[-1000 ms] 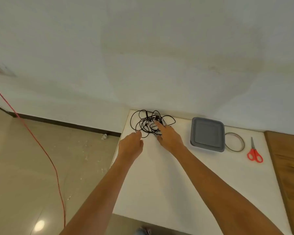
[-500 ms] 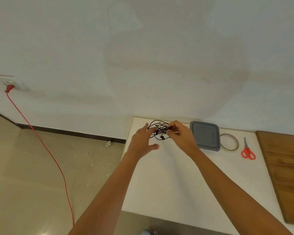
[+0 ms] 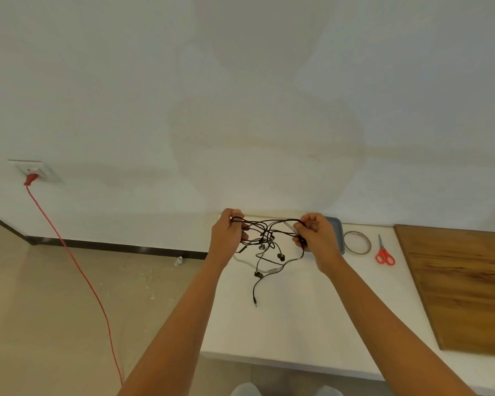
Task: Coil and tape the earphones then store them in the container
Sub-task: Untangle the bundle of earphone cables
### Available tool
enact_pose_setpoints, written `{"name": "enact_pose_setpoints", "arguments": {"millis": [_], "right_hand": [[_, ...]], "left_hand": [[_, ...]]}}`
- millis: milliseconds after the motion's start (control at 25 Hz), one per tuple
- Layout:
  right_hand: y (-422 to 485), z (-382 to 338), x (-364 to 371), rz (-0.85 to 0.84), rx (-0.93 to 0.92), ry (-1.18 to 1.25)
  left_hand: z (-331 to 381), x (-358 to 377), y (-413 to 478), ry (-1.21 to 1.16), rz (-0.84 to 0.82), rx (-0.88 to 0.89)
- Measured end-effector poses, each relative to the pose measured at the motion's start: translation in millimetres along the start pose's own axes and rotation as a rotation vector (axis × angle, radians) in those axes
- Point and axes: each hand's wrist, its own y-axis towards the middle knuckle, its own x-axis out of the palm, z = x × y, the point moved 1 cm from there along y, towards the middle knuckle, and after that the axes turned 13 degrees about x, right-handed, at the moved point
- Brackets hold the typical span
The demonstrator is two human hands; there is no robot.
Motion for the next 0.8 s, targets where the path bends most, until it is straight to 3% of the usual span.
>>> {"name": "enact_pose_setpoints", "arguments": {"millis": [80,200,360,520,680,800], "right_hand": [[-9,-3,-10,0.093,-0.037,-0.072],[-29,-14,-25,0.243,-0.225,-0.431],[-47,-24,-36,0.298,-0.413,-0.774],[-57,-30,-39,0.31,-0.394,-0.802],[-68,-34,-34,0.244,-0.303,-0.726],[-75,-38,-37,0.234,-0.273,-0.837]], "left_hand": [[8,-3,-5,0.099,-0.033,0.025],[24,-9,-14,0.372,-0.089,0.137],[45,-18,-19,0.448,-0.2,0.13],[71,-19,-35,0.284,-0.449,0.109],[88,-19,-45,0.338,-0.38,0.226],[94,-25,-46,0.47,-0.311,0.289]]}}
